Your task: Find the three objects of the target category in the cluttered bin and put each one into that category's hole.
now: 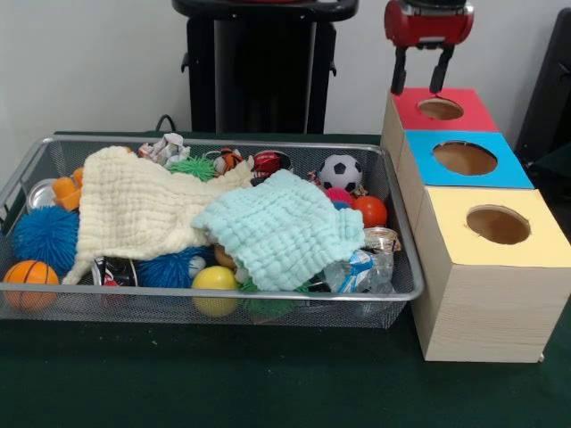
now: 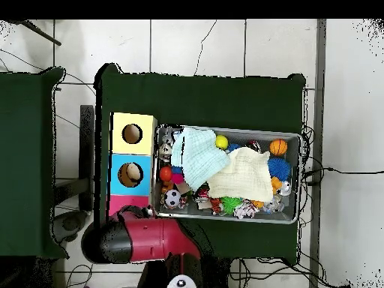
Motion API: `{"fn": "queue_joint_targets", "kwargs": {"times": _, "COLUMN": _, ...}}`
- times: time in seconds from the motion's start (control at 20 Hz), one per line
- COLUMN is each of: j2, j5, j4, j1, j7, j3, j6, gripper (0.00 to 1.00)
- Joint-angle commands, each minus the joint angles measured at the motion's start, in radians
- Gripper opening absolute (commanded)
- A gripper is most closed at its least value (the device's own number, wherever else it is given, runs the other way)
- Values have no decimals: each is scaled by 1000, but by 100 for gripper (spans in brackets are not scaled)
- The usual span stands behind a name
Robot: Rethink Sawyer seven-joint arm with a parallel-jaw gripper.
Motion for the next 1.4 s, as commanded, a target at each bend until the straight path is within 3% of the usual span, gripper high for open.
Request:
{"fn": "queue_joint_targets", "kwargs": {"times": 0.05, "j2": 134, "j5": 10, "j4": -107, "j1": -36, "j7": 167, "j3": 45, "j6": -111, "gripper": 100}}
{"fn": "queue_joint_targets", "kwargs": {"times": 0.55, "j2": 180, "j5": 16, "j4": -168, "j1": -105, "j7": 124, "j3": 98, "j6": -126, "gripper": 100}}
{"fn": "queue_joint_targets", "kwargs": {"times": 1.4, "j2": 284, "j5": -74, "j4": -251, "j1": -233, "j7": 33, "j3": 200, "j6": -177, "gripper": 100}}
